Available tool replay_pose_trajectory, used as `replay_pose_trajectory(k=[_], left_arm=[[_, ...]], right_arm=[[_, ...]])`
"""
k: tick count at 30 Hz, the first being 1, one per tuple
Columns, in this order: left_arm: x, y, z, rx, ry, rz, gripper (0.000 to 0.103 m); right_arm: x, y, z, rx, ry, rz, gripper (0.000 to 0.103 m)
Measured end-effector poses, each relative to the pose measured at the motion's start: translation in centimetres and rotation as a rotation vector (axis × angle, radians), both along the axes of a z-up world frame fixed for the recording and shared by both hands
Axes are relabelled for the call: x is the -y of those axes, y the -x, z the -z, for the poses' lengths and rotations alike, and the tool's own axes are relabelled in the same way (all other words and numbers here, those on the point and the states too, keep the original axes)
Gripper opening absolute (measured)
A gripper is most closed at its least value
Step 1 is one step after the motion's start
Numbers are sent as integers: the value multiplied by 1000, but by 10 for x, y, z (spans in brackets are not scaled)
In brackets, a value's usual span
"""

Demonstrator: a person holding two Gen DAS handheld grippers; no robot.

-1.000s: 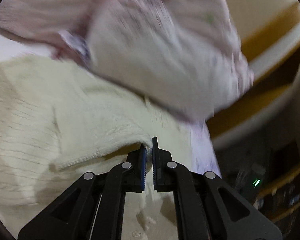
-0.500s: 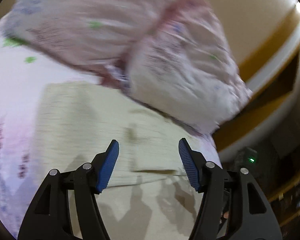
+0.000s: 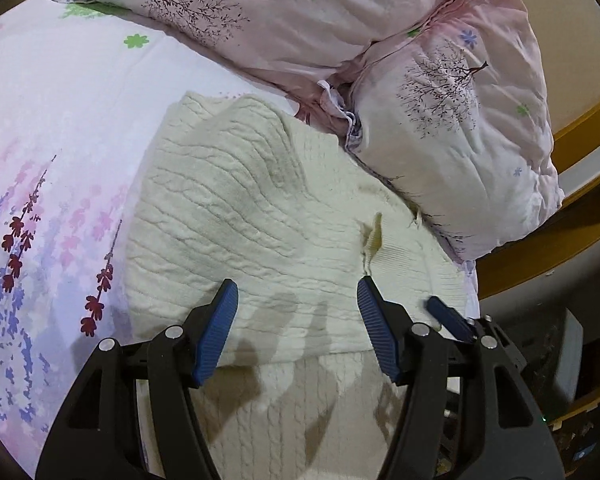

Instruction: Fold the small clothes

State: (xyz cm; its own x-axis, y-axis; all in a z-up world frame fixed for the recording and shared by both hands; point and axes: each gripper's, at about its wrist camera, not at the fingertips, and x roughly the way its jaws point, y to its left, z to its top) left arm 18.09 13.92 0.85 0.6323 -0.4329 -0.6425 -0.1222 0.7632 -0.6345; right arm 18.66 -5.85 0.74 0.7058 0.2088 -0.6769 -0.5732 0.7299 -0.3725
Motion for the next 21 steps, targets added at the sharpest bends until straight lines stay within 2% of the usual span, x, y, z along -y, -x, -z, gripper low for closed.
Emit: replay_pose_trajectory(k=[1, 3, 4, 7, 10, 12, 14, 16, 18, 20, 21], left_arm=[[0, -1, 0, -1, 1, 1, 64], [1, -2, 0, -2, 4, 0, 64], [0, -2, 1, -3, 6, 0, 64], [0, -3, 1, -3, 13, 5, 67], [1, -2, -2, 11, 37, 13, 73], [1, 1, -7, 39, 57, 24, 77], [2, 3, -12, 67, 59, 34, 77], [4, 1, -14, 74, 48, 44, 77], [5, -1, -12, 60, 45, 46, 77], [6, -3, -8, 43, 54, 47, 77], [6, -3, -6, 35, 55, 46, 77]], right_arm=[[0, -4, 1, -11, -3, 9, 19], [6, -17, -1, -72, -68, 46, 8], [11, -20, -5, -86, -110, 61, 6], [27, -25, -19, -79, -210, 113, 6], [71, -30, -43, -60, -417, 241, 6], [118, -38, -52, -78, -610, 376, 6], [157, -47, -43, -151, -744, 502, 6], [181, -57, -23, -239, -793, 590, 6], [193, -61, -7, -317, -833, 626, 8], [205, -66, 7, -408, -909, 649, 16], [210, -67, 12, -436, -945, 659, 29]])
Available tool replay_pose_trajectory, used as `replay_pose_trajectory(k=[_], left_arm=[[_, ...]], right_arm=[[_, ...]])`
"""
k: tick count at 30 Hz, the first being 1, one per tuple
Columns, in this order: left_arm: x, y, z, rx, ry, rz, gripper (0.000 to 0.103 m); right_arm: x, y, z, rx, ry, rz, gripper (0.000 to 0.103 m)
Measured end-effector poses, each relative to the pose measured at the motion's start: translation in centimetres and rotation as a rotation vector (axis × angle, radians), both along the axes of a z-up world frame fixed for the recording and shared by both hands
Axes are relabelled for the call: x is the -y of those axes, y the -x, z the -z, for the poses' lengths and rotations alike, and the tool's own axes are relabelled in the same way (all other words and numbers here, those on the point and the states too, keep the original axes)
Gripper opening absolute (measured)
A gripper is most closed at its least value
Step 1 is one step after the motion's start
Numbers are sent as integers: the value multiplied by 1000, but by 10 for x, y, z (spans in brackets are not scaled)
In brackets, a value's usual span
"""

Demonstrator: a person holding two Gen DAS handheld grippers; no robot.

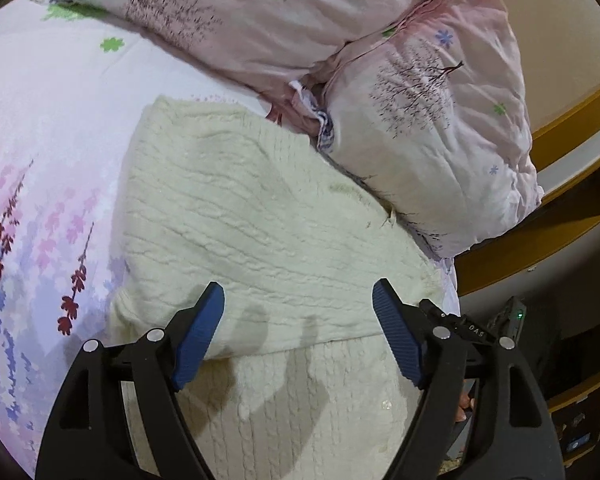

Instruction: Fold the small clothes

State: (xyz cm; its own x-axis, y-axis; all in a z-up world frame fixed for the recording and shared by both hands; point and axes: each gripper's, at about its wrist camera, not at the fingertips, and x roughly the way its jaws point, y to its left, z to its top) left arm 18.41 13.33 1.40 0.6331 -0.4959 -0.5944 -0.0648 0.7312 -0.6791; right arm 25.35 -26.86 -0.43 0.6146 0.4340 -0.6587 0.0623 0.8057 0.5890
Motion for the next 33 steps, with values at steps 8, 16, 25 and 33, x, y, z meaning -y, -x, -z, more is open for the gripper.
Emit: replay_pose_trajectory(k=[8, 16, 25, 33], left_arm=[[-2, 1, 0, -3, 14, -6, 77], [-19, 21, -15, 47, -63, -54, 77], [-36, 31, -1, -7, -106, -97, 77], [-26, 52, -6, 12, -359, -17, 76]], right_arm=[[8, -15, -1, 10, -19, 33, 6], [17, 15, -29, 150, 133, 107, 5], [22, 14, -8, 27, 219, 120, 6], [19, 12, -11, 32, 218, 107, 6]])
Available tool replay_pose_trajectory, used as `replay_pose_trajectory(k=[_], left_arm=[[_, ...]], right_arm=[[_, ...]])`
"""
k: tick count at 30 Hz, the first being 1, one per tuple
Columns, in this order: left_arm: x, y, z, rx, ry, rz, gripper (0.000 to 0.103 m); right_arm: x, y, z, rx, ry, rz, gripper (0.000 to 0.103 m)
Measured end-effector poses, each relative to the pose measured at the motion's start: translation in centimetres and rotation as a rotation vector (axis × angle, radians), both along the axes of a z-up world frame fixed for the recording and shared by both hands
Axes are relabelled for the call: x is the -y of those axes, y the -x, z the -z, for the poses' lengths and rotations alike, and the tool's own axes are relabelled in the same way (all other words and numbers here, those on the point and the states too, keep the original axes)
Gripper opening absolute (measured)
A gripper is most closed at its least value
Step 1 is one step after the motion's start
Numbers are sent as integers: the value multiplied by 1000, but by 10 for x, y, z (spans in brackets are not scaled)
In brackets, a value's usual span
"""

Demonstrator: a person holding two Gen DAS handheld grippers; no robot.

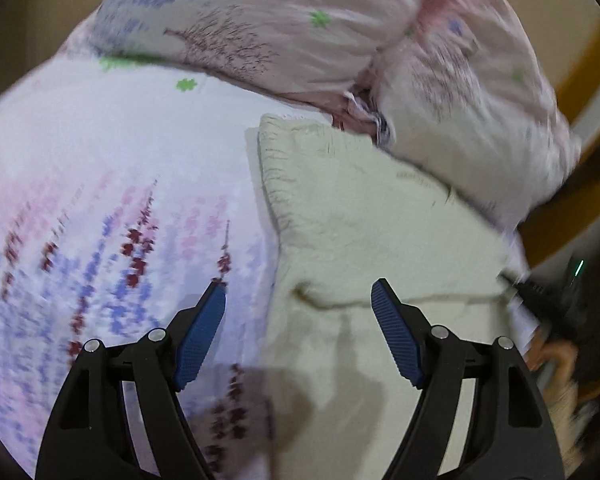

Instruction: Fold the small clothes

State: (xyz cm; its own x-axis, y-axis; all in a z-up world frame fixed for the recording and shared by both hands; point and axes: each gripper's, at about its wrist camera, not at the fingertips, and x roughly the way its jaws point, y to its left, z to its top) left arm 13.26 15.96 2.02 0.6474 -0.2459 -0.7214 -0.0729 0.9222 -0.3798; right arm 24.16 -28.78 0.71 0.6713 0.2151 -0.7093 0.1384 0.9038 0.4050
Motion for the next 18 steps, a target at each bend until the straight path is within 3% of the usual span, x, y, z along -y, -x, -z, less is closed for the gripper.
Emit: replay_pose_trajectory(k=[2, 4, 10, 15, 18], left_arm=[[10, 3, 0, 1, -105, 22, 76], [14, 6, 1, -1, -133, 35, 76], [11, 23, 6, -13, -28, 81, 76], [12, 48, 16, -27, 70, 102, 74], [13, 67, 20, -13, 107, 96, 70]], right_arm=[[0, -1, 1, -13, 7, -1, 10], [4, 0, 0, -22, 21, 18, 17], [37, 35, -21, 22, 29, 61, 50], [63, 75, -21, -8, 44, -15, 53], [75, 100, -9, -66, 1, -80, 53]])
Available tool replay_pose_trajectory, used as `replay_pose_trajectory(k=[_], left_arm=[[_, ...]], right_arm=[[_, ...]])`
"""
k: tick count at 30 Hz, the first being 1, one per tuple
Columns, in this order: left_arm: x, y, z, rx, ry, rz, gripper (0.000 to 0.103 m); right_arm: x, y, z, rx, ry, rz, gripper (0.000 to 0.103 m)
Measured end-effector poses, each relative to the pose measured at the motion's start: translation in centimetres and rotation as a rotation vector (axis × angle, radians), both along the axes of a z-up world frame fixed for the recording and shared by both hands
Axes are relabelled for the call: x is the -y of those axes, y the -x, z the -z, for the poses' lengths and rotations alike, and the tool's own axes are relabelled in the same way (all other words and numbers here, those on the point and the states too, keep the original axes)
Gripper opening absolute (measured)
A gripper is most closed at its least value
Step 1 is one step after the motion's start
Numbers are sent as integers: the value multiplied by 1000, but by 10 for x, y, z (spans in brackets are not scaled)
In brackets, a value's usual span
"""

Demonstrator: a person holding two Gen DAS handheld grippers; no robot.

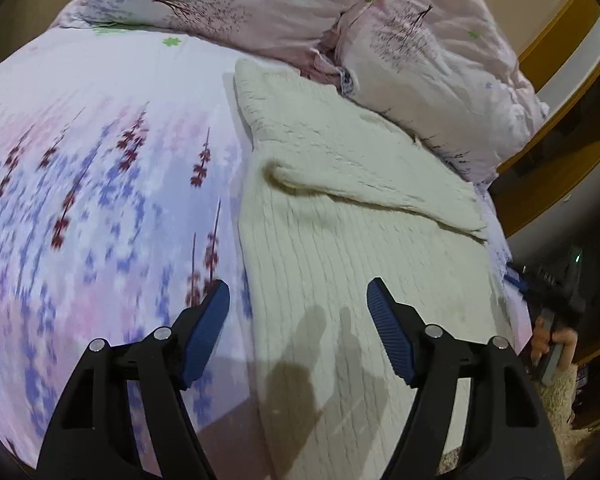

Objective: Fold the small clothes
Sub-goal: 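Grasp the cardigan hem with both tools and lift it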

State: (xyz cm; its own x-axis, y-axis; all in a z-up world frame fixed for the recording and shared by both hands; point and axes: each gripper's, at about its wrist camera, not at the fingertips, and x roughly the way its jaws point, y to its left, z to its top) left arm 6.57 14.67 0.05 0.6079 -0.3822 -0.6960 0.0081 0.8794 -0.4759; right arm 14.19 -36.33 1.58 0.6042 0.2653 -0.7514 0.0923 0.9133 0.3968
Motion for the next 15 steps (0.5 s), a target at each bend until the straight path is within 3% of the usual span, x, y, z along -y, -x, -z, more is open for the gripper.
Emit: replay_pose_trajectory(k=[6, 10, 15], left_arm=[[4, 41, 7, 8, 134, 2, 57], [11, 69, 10, 3, 230, 24, 53], [18, 98, 15, 5, 297, 35, 50]], right_arm=[[17, 49, 24, -62, -107, -94, 38], [21, 76, 32, -98, -187, -164, 32], [25, 106, 38, -140, -264, -223, 24]])
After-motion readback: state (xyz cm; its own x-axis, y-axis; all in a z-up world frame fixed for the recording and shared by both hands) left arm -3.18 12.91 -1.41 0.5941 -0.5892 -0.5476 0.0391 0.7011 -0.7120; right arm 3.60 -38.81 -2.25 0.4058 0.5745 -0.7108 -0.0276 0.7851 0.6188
